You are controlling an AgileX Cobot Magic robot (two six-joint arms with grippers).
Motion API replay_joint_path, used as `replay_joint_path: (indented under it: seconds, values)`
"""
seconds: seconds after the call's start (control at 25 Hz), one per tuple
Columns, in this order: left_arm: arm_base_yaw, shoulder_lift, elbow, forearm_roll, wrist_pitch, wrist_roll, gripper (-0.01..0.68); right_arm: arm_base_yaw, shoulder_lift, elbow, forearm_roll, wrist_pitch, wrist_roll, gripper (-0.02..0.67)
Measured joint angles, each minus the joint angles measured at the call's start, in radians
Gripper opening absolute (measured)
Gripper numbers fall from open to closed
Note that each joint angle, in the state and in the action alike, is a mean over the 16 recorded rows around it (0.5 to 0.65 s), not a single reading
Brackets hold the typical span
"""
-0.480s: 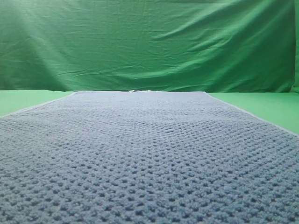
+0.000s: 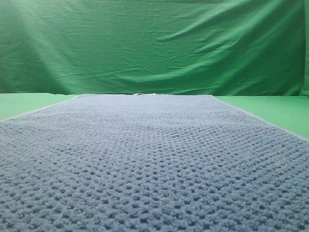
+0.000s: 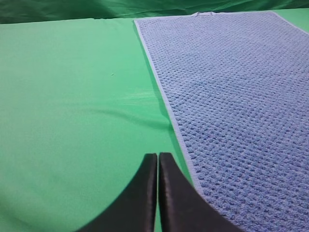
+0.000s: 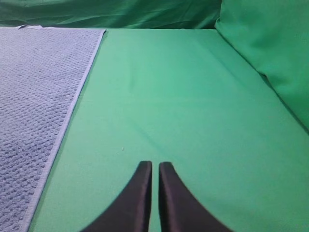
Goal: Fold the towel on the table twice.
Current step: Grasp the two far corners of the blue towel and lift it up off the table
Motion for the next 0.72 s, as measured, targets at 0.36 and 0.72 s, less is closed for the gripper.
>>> replay_joint_path:
  seconds: [0.36,0.72]
  values:
    - [0.000,0.000,0.000,-0.001,-0.001,0.000,0.000,0.000,0.000,0.000,0.000,0.000,0.000,0.000]
    - [0.000,0.000,0.001,-0.090,-0.104,0.000,0.000,0.000,0.000,0.001,0.005,-0.042,0.000,0.000]
